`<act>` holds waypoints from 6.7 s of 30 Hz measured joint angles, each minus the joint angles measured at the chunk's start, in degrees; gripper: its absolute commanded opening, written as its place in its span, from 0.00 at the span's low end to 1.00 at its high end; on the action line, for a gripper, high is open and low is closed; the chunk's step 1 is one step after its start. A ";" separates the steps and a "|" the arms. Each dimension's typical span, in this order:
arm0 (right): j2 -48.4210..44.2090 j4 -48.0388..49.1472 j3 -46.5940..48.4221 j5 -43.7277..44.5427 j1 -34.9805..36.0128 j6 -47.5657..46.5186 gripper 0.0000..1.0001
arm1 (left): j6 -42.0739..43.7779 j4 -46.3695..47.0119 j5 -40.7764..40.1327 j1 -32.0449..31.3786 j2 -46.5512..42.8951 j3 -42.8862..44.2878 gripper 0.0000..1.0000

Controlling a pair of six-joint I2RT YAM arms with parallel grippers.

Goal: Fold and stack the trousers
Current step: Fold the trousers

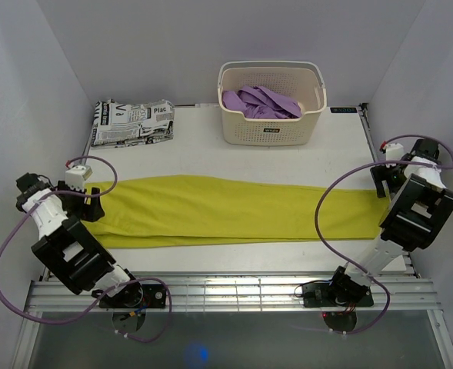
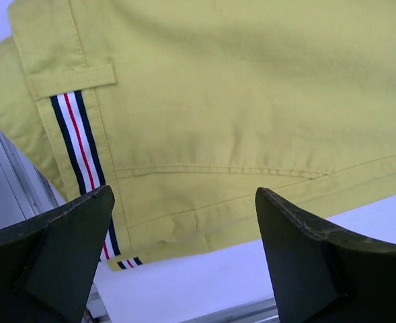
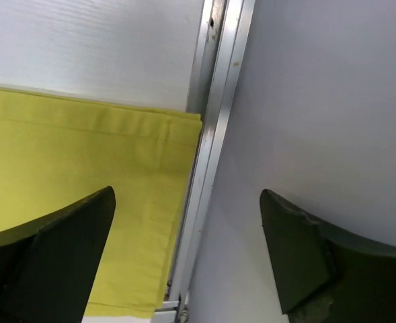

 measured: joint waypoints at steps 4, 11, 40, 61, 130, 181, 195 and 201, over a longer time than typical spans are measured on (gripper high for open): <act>-4.87 -4.20 2.08 -2.99 2.84 0.11 0.97 | 0.17 -2.80 -2.54 0.09 -2.75 -1.68 0.93; -18.99 -16.33 2.08 -18.29 19.65 0.26 0.87 | -3.61 -3.39 -5.27 -0.31 0.04 -6.71 0.83; -0.55 2.80 18.21 -25.57 75.82 24.98 0.60 | -33.31 0.63 15.08 -1.75 2.21 1.66 0.98; 33.53 37.05 37.33 -16.59 93.64 42.66 0.60 | -51.89 13.62 9.27 5.62 6.45 -6.86 0.98; 47.19 56.89 42.58 -3.26 99.47 25.94 0.68 | -67.65 26.49 14.91 5.99 14.95 -10.08 0.93; 42.42 55.34 39.10 -4.68 101.22 32.30 0.08 | -70.95 29.49 15.32 5.99 15.32 -10.71 0.98; 39.60 52.06 35.30 -5.11 101.29 33.07 0.54 | -63.65 17.57 6.86 5.92 -0.13 -4.94 0.89; 23.02 42.84 23.71 -5.99 100.67 29.81 0.55 | -56.50 13.77 6.91 5.88 -8.22 -1.84 0.74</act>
